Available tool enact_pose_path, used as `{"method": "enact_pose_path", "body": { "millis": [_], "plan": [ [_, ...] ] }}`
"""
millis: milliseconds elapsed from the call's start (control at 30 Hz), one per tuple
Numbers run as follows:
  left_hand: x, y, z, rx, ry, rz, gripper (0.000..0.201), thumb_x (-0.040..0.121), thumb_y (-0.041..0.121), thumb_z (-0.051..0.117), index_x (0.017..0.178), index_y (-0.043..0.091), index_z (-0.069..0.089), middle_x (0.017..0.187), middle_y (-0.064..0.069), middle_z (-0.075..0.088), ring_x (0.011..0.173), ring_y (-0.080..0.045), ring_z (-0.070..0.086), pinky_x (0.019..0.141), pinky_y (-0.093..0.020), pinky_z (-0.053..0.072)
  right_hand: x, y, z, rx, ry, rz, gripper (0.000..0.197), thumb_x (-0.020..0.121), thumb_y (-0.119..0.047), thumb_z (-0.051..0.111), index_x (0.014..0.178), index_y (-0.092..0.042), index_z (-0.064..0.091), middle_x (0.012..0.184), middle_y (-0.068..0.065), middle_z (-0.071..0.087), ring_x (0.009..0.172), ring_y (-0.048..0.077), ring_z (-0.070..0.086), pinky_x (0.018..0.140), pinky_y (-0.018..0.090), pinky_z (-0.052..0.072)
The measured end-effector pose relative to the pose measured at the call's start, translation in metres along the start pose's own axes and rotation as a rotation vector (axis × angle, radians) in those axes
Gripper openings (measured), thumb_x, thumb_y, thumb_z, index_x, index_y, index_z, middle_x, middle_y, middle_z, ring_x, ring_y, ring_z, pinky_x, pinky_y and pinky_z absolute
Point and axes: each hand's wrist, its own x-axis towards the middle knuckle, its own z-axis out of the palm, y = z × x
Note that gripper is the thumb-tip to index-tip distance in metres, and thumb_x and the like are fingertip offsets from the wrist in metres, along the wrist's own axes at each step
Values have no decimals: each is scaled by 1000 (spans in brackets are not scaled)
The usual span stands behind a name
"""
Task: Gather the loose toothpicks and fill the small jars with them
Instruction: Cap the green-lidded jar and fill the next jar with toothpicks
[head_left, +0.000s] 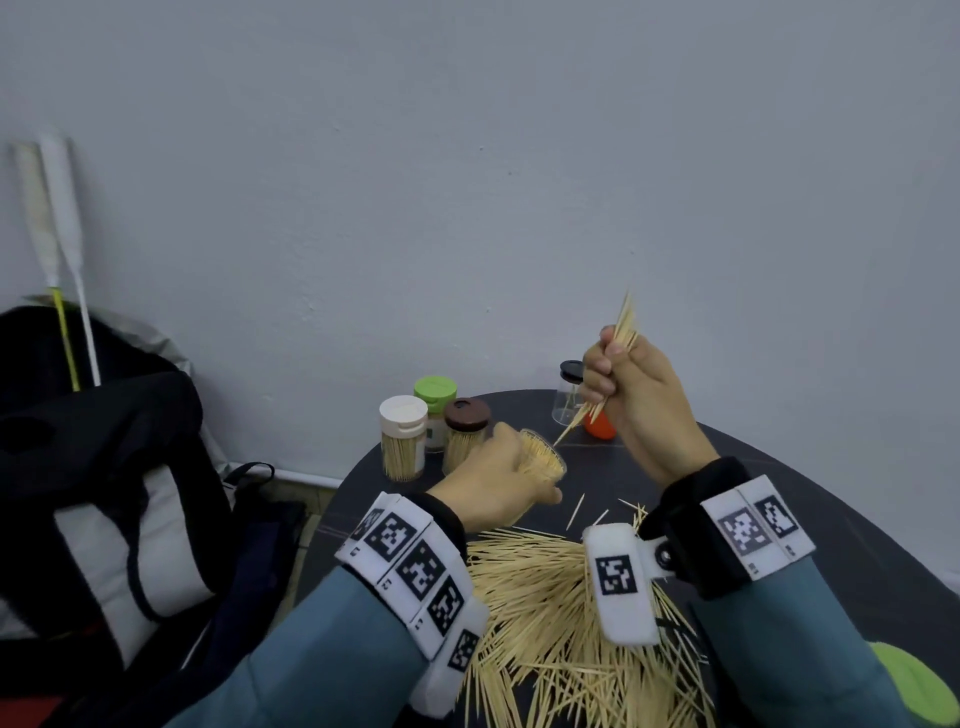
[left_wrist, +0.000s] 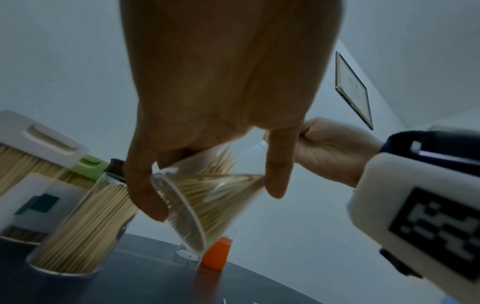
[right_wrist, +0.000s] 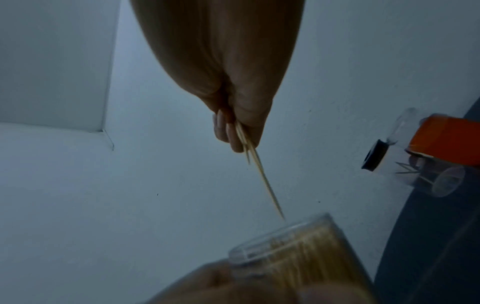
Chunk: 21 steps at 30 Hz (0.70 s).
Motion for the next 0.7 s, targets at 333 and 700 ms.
{"method": "enact_pose_path", "body": {
  "millis": [333,700],
  "plan": [
    [4,0,-1,-259,49,113,58,74,24,71,119,19,36,123,0,53,114,-12,51,102,-35,41,-8,28,8,8,-142,104,21,101,-9,26,91,-12,44,67,0,61,67,14,64,69,25,55],
    [5,-1,-4,-285,184,145,40,81,20,72,111,15,46,101,4,61,100,-14,59,93,-35,47,-10,24,1,-314,-306,119,19,98,-21,33,90,-13,49,117,1,66,102,13,64,86,26,52]
  ]
}}
